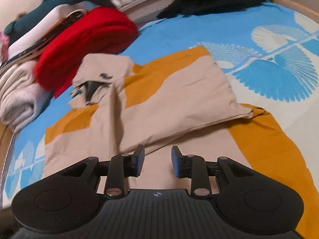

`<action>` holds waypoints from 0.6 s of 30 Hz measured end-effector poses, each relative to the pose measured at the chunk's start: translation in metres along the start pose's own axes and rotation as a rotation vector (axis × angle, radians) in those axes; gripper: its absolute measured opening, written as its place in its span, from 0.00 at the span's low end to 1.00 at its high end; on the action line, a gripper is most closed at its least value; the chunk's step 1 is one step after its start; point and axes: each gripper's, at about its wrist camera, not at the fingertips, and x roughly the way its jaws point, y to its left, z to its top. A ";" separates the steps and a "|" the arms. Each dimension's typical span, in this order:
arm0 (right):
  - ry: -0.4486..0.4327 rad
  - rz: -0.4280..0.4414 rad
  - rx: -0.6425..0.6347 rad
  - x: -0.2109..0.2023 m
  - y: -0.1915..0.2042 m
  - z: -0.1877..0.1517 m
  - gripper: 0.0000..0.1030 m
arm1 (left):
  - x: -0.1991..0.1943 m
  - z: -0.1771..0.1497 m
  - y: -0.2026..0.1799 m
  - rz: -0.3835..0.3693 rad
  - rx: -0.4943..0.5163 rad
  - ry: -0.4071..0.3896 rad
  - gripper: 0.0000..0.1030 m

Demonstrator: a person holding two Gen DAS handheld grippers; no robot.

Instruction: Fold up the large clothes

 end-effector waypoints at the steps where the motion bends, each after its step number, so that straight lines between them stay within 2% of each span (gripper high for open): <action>1: 0.004 0.000 0.023 0.004 -0.002 0.003 0.30 | 0.007 -0.002 -0.011 0.003 0.026 -0.001 0.85; 7: 0.015 0.004 0.112 0.014 -0.015 0.016 0.30 | 0.050 -0.017 -0.044 0.059 0.093 0.069 0.86; 10: 0.024 0.017 0.120 0.017 -0.019 0.019 0.30 | 0.062 -0.023 -0.051 0.143 0.150 0.093 0.85; 11: 0.024 0.014 0.120 0.018 -0.020 0.020 0.30 | 0.062 -0.023 -0.051 0.154 0.168 0.089 0.81; 13: 0.030 0.006 0.127 0.023 -0.022 0.019 0.30 | 0.059 -0.022 -0.049 0.186 0.170 0.069 0.57; 14: 0.039 0.003 0.138 0.027 -0.024 0.019 0.30 | 0.054 -0.019 -0.045 0.204 0.168 0.055 0.24; 15: 0.048 0.000 0.156 0.030 -0.026 0.018 0.30 | 0.048 -0.014 -0.039 0.223 0.158 0.034 0.08; 18: 0.072 0.015 0.219 0.038 -0.032 0.018 0.30 | 0.010 0.006 -0.011 0.257 0.047 -0.103 0.07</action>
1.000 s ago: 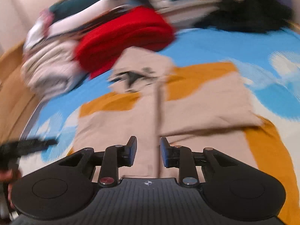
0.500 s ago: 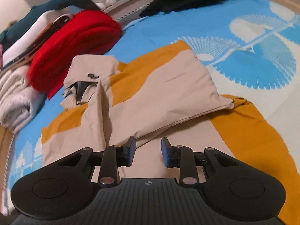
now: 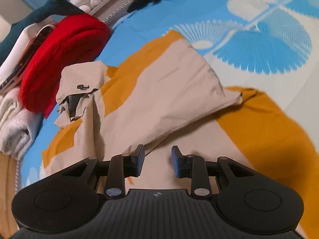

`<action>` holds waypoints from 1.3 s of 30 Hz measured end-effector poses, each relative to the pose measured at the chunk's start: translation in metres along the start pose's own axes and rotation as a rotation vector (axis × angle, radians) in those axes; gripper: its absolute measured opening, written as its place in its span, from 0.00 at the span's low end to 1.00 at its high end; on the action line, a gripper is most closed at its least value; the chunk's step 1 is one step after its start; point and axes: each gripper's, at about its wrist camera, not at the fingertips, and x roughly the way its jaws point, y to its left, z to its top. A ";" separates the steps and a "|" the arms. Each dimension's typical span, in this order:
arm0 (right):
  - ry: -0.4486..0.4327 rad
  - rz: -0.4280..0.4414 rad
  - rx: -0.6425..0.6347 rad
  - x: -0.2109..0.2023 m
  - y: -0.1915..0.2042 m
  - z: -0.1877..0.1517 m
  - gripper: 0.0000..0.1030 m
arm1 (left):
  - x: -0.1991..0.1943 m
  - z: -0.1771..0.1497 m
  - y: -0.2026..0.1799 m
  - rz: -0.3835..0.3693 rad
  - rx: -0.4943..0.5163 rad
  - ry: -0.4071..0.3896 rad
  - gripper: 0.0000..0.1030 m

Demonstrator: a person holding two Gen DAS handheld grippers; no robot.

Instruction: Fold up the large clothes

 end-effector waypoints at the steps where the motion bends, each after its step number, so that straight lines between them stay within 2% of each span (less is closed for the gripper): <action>1: 0.001 0.002 0.012 0.002 -0.001 0.000 0.30 | -0.013 0.009 0.019 0.029 -0.055 -0.062 0.07; 3: -0.009 -0.002 0.021 0.003 0.000 0.001 0.30 | -0.035 0.022 0.058 0.107 -0.169 -0.189 0.08; 4: -0.013 -0.003 0.022 0.004 0.001 0.002 0.30 | -0.045 0.025 0.085 0.178 -0.248 -0.253 0.09; 5: -0.018 0.002 0.024 0.005 0.001 0.003 0.30 | -0.050 0.026 0.105 0.235 -0.310 -0.291 0.14; 6: -0.024 0.006 0.027 0.006 0.001 0.004 0.30 | -0.052 0.026 0.127 0.288 -0.381 -0.312 0.24; 7: -0.031 0.010 0.029 0.006 0.002 0.005 0.30 | -0.050 0.023 0.152 0.306 -0.464 -0.306 0.30; 8: -0.038 0.013 0.030 0.007 0.002 0.007 0.30 | -0.046 0.019 0.170 0.289 -0.531 -0.279 0.38; 10: -0.045 0.017 0.039 0.010 0.001 0.009 0.30 | -0.035 0.009 0.196 0.226 -0.669 -0.218 0.38; 13: -0.035 0.009 0.083 0.019 -0.007 0.014 0.30 | -0.012 -0.006 0.215 0.110 -0.800 -0.125 0.38; 15: -0.031 -0.001 0.117 0.024 -0.012 0.015 0.30 | -0.001 -0.017 0.223 0.044 -0.857 -0.091 0.38; 17: -0.030 0.001 0.150 0.028 -0.016 0.017 0.29 | 0.014 -0.025 0.228 -0.026 -0.905 -0.058 0.38; 19: -0.035 0.010 0.160 0.030 -0.019 0.017 0.08 | 0.026 -0.032 0.233 -0.086 -0.951 -0.032 0.38; 20: -0.044 0.015 0.160 0.029 -0.019 0.017 0.00 | 0.031 -0.034 0.234 -0.097 -0.967 -0.018 0.38; 25: -0.216 -0.033 0.147 -0.006 -0.019 0.023 0.00 | 0.043 -0.033 0.228 -0.136 -0.955 -0.004 0.38; 28: -0.241 -0.090 0.132 -0.013 -0.024 0.029 0.00 | 0.047 -0.032 0.227 -0.139 -0.939 -0.004 0.43; 32: -0.098 0.022 0.193 0.011 -0.029 0.027 0.07 | 0.059 -0.032 0.227 -0.148 -0.963 -0.012 0.45; 33: -0.073 0.040 0.193 0.016 -0.028 0.026 0.24 | 0.061 -0.032 0.228 -0.156 -0.971 -0.018 0.45; 35: -0.018 0.071 0.200 0.027 -0.023 0.021 0.45 | 0.068 -0.033 0.229 -0.177 -0.986 -0.019 0.45; 39: 0.048 0.070 0.232 0.038 -0.025 0.014 0.43 | 0.082 -0.037 0.229 -0.168 -1.009 0.000 0.45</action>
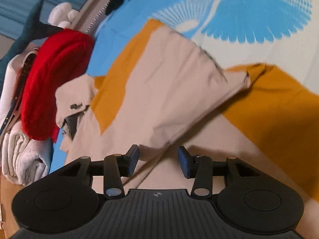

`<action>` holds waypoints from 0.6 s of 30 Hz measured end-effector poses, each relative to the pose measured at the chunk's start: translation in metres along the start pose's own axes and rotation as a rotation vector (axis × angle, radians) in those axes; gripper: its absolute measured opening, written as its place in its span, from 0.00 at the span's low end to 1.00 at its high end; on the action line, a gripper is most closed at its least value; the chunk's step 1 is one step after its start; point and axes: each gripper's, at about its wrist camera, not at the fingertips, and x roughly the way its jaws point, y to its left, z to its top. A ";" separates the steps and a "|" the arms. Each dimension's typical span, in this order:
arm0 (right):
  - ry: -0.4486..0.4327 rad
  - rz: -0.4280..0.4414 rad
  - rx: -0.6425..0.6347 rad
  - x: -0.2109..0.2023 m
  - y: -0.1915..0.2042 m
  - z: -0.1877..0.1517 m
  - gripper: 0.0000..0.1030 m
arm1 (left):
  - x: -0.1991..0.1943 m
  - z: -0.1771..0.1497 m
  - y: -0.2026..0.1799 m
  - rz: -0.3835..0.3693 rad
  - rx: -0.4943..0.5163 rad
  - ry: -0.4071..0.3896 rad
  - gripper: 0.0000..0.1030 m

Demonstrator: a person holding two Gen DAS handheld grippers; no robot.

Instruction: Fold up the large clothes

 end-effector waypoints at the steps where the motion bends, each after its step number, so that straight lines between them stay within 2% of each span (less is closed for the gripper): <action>1: 0.000 -0.004 0.001 0.001 0.000 -0.001 0.40 | 0.002 0.000 0.001 0.000 -0.006 -0.001 0.45; 3: -0.016 0.002 -0.002 0.001 0.002 -0.001 0.10 | 0.004 0.002 0.000 -0.010 -0.014 -0.011 0.45; 5: -0.042 0.021 -0.010 -0.003 0.005 -0.001 0.05 | 0.006 0.003 -0.001 -0.019 -0.017 -0.025 0.45; 7: -0.073 0.045 -0.026 -0.010 0.009 0.001 0.03 | 0.008 0.003 0.000 -0.016 -0.025 -0.032 0.42; 8: -0.095 0.056 -0.037 -0.014 0.011 0.001 0.02 | 0.009 0.004 0.001 -0.014 -0.034 -0.027 0.29; 9: -0.117 0.063 -0.045 -0.019 0.014 0.002 0.02 | 0.010 0.005 0.001 -0.017 -0.047 -0.018 0.08; 12: -0.161 0.068 -0.055 -0.030 0.017 0.005 0.02 | -0.005 0.007 -0.002 -0.047 -0.073 -0.052 0.03; 14: -0.156 0.057 -0.053 -0.030 0.017 0.005 0.02 | -0.025 0.004 -0.017 -0.052 -0.035 -0.101 0.03; 16: -0.148 0.028 -0.067 -0.030 0.018 0.003 0.02 | -0.045 -0.005 -0.034 -0.012 0.038 -0.153 0.03; 18: -0.127 -0.060 -0.113 -0.028 0.024 -0.001 0.02 | -0.058 -0.015 -0.044 0.027 0.082 -0.168 0.03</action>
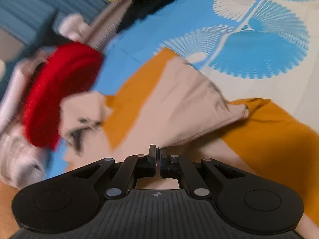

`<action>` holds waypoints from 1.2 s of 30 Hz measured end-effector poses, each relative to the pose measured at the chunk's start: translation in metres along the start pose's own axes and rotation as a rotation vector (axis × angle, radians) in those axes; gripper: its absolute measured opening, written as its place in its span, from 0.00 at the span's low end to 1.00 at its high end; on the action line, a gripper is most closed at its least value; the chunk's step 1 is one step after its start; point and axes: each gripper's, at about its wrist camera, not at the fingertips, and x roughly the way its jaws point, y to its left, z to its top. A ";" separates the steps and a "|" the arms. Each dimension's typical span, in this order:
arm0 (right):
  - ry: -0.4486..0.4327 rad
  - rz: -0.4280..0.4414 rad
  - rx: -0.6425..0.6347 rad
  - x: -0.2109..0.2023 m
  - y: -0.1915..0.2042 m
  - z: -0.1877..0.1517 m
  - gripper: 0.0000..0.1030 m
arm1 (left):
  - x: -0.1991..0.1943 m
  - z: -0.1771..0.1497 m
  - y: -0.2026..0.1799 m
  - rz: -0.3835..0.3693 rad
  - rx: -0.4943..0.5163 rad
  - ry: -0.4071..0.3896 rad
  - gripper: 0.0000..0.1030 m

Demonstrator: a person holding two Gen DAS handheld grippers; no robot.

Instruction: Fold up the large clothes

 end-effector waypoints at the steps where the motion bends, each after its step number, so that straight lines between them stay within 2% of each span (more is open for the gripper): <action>1: 0.014 -0.054 -0.041 0.002 0.004 -0.003 0.02 | -0.003 -0.004 -0.003 0.029 0.020 0.007 0.03; 4: 0.050 -0.124 -0.070 0.006 0.005 -0.012 0.05 | 0.006 -0.011 -0.003 0.156 0.065 0.072 0.07; 6: 0.045 -0.150 -0.082 0.002 0.007 -0.016 0.14 | 0.003 -0.010 -0.007 0.228 0.130 0.036 0.08; 7: 0.024 -0.165 -0.096 -0.002 0.010 -0.017 0.14 | -0.003 -0.009 -0.017 0.247 0.207 -0.016 0.09; 9: -0.025 -0.193 -0.133 -0.011 0.019 -0.019 0.25 | -0.014 -0.011 -0.038 0.233 0.333 -0.099 0.21; 11: -0.080 -0.234 -0.202 -0.018 0.028 -0.022 0.25 | -0.019 -0.014 -0.052 0.181 0.410 -0.124 0.25; 13: -0.141 -0.230 -0.235 -0.022 0.030 -0.021 0.25 | -0.011 -0.020 -0.054 0.140 0.422 -0.069 0.25; 16: -0.157 -0.135 -0.206 -0.020 0.025 -0.011 0.25 | 0.022 -0.026 -0.033 0.176 0.341 0.109 0.25; 18: -0.110 -0.112 -0.200 -0.009 0.021 -0.007 0.28 | 0.045 -0.031 -0.017 0.259 0.292 0.238 0.25; 19: -0.053 -0.123 -0.181 0.000 0.016 -0.005 0.28 | 0.047 -0.032 -0.014 0.270 0.280 0.257 0.25; 22: 0.038 -0.180 -0.127 0.013 0.005 -0.005 0.29 | 0.037 -0.028 -0.028 0.251 0.326 0.217 0.31; 24: 0.034 -0.184 -0.126 0.011 0.008 -0.004 0.29 | 0.030 -0.026 -0.037 0.225 0.364 0.175 0.44; 26: 0.005 -0.177 -0.132 0.002 0.013 -0.001 0.29 | 0.032 -0.029 -0.040 0.239 0.377 0.171 0.49; 28: -0.026 -0.161 -0.134 -0.010 0.015 0.002 0.29 | 0.035 -0.029 -0.036 0.268 0.343 0.207 0.48; 30: -0.067 -0.154 -0.161 -0.022 0.021 0.005 0.29 | 0.030 -0.026 -0.038 0.262 0.334 0.201 0.48; 36: -0.169 -0.181 -0.276 -0.051 0.025 0.015 0.29 | 0.005 -0.023 -0.064 0.186 0.440 0.070 0.48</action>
